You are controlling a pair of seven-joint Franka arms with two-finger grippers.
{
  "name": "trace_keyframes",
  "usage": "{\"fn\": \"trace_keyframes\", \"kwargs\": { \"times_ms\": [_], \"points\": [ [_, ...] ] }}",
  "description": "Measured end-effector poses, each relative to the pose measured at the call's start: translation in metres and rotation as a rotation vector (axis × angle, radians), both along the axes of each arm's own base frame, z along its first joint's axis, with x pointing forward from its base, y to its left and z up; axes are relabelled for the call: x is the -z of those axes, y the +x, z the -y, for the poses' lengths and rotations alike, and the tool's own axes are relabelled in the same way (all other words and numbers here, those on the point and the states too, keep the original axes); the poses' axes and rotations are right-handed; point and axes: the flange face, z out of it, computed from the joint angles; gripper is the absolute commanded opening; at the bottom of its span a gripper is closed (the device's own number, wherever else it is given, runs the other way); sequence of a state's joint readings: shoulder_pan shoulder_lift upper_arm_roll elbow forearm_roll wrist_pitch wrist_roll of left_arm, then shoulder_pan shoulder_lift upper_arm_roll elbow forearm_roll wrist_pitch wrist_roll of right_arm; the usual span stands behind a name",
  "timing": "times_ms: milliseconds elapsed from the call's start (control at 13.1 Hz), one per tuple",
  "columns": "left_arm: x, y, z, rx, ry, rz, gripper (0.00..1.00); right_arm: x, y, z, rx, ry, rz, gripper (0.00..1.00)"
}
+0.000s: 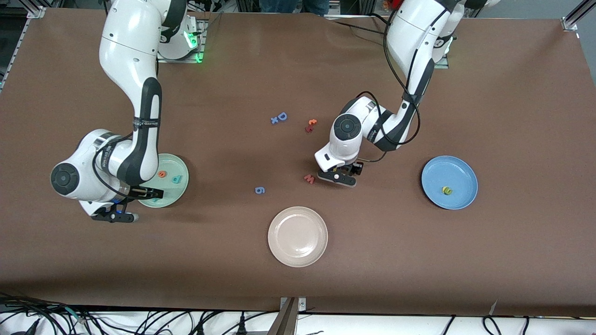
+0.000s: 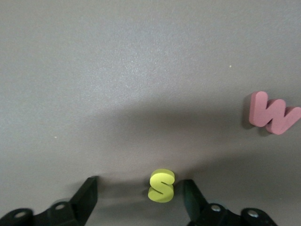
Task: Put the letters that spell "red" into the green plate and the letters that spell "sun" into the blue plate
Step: 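Withdraw the right gripper to rest while the left gripper carries yellow s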
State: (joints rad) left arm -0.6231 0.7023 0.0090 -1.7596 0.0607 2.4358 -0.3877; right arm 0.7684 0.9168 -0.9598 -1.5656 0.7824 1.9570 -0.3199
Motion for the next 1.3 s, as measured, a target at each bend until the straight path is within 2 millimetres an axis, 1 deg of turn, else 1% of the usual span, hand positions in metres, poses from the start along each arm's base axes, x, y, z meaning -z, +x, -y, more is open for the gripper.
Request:
{"fn": "trace_keyframes", "kwargs": {
  "times_ms": [306, 535, 611, 688, 764, 840, 917, 993, 1146, 1222, 1299],
  "points": [
    [-0.004, 0.005, 0.0, -0.004, -0.005, 0.01, 0.12, -0.05, 0.008, -0.007, -0.021, 0.03, -0.039, 0.99],
    [-0.008, 0.006, 0.0, -0.005, -0.008, 0.015, 0.02, -0.097, 0.009, -0.01, -0.038, 0.045, -0.082, 0.99],
    [-0.008, 0.007, 0.0, -0.005, -0.008, 0.015, 0.01, -0.111, 0.008, -0.012, -0.043, 0.051, -0.1, 0.99],
    [-0.009, 0.008, -0.002, -0.001, -0.009, 0.018, 0.01, -0.121, 0.006, -0.014, -0.048, 0.06, -0.117, 0.99],
    [-0.01, 0.014, -0.009, 0.014, -0.008, 0.022, 0.01, -0.13, 0.003, -0.015, -0.054, 0.066, -0.133, 0.99],
    [-0.013, 0.026, -0.023, 0.045, -0.005, 0.029, 0.02, -0.139, -0.001, -0.013, -0.063, 0.059, -0.15, 0.99],
    [-0.02, 0.042, -0.044, 0.079, -0.002, 0.035, 0.02, -0.149, -0.006, -0.01, -0.079, 0.042, -0.168, 0.99],
    [-0.03, 0.058, -0.071, 0.118, 0.007, 0.034, 0.03, -0.159, -0.01, -0.01, -0.104, 0.026, -0.185, 0.99],
    [-0.055, 0.087, -0.137, 0.197, 0.027, 0.006, 0.06, -0.176, -0.017, -0.009, -0.171, 0.03, -0.208, 0.99],
    [-0.066, 0.098, -0.17, 0.235, 0.029, -0.011, 0.07, -0.186, -0.02, -0.004, -0.199, 0.044, -0.207, 0.99],
    [-0.074, 0.104, -0.199, 0.274, 0.032, -0.026, 0.09, -0.199, -0.023, 0.001, -0.224, 0.06, -0.197, 0.99]
  ]
}}
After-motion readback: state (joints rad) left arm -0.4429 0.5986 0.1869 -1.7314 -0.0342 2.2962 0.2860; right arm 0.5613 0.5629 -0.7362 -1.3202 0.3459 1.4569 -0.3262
